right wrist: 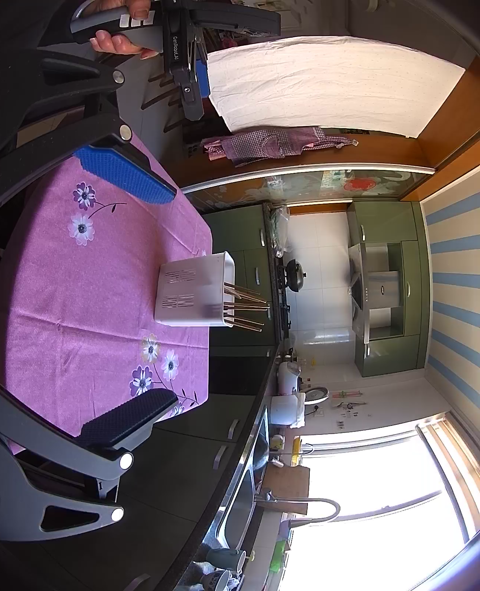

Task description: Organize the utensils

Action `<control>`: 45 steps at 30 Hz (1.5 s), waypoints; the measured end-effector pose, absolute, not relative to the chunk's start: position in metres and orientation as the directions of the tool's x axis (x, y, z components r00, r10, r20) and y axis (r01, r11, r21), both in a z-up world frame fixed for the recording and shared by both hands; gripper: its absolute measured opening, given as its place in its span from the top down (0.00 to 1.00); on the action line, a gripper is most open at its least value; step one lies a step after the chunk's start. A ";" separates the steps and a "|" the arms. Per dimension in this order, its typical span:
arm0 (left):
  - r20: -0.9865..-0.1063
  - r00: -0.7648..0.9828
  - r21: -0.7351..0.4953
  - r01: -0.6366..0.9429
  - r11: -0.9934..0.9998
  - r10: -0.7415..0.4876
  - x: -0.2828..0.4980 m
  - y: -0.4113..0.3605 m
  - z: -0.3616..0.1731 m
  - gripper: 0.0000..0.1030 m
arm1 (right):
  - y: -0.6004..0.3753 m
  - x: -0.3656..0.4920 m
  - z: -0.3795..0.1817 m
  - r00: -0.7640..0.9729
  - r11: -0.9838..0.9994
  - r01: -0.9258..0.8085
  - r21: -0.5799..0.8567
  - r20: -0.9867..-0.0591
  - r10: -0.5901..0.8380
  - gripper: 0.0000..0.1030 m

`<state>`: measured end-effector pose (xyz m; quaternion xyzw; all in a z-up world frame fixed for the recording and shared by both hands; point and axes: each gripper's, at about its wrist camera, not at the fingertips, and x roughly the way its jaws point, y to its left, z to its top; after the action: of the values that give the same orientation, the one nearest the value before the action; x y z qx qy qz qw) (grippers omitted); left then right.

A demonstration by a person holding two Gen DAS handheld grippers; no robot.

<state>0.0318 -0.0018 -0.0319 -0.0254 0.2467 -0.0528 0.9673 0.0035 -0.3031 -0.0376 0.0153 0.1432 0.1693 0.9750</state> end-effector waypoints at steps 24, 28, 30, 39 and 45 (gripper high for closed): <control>-0.495 0.860 -0.076 0.099 0.992 -0.124 0.036 -0.001 -0.035 0.07 | -0.302 0.004 -0.041 0.899 0.941 -0.327 0.082 -0.280 0.337 0.04; -0.487 0.867 -0.052 0.091 0.995 -0.105 0.035 -0.005 -0.034 0.07 | -0.303 0.004 -0.042 0.898 0.941 -0.329 0.083 -0.280 0.339 0.04; -0.487 0.869 -0.039 0.082 0.996 -0.090 0.035 -0.007 -0.033 0.07 | -0.303 0.004 -0.042 0.898 0.941 -0.328 0.084 -0.279 0.339 0.04; -0.462 0.886 -0.010 0.052 0.999 -0.051 0.034 -0.006 -0.029 0.07 | -0.305 0.007 -0.043 0.895 0.940 -0.330 0.091 -0.287 0.342 0.04; -0.494 0.868 -0.029 0.045 0.999 -0.053 0.043 -0.002 -0.033 0.07 | -0.305 0.010 -0.045 0.894 0.941 -0.326 0.094 -0.293 0.339 0.04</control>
<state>0.0427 -0.0023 -0.0328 -0.0085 0.2559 -0.0254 0.9663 0.0096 -0.3049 -0.0448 0.0212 0.1543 0.1709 0.9729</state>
